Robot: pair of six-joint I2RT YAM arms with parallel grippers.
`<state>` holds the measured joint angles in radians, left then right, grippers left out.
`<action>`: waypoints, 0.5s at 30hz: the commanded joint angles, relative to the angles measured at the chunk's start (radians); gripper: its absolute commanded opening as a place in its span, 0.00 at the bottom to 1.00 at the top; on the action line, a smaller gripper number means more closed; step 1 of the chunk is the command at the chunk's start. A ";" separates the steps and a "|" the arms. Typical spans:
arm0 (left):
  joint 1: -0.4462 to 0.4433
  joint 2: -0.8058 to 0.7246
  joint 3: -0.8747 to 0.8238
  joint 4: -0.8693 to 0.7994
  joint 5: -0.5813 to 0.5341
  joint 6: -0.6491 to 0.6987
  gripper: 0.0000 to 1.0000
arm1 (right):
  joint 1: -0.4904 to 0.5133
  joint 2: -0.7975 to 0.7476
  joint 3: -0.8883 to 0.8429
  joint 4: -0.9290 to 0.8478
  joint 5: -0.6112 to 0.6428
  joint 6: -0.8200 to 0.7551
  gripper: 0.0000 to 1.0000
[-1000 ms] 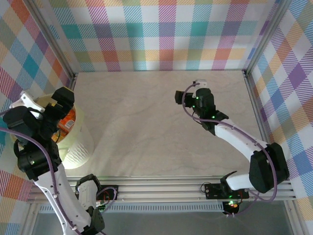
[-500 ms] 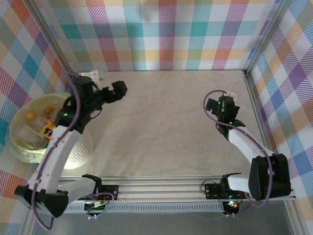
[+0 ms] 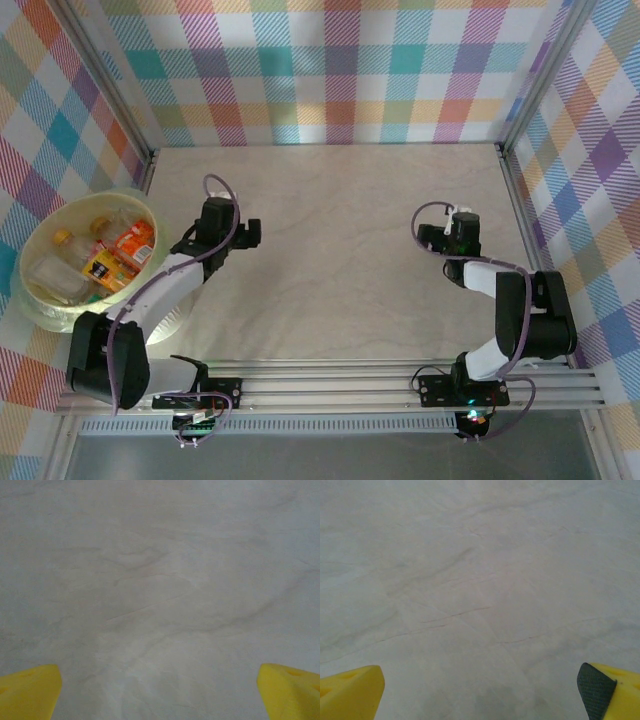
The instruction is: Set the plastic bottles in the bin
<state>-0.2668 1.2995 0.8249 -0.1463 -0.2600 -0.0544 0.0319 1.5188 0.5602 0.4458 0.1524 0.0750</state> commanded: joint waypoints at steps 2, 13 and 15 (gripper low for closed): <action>0.050 0.005 -0.098 0.231 0.038 0.083 1.00 | -0.019 -0.009 -0.122 0.303 -0.141 -0.059 1.00; 0.137 0.121 -0.301 0.647 0.059 0.135 1.00 | -0.024 0.017 -0.158 0.401 -0.132 -0.052 1.00; 0.184 0.144 -0.306 0.677 0.135 0.095 1.00 | -0.024 0.015 -0.157 0.399 -0.131 -0.052 1.00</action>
<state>-0.1272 1.4269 0.5301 0.3614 -0.1780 0.0551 0.0124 1.5368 0.3992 0.7891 0.0399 0.0360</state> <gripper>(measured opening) 0.998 0.996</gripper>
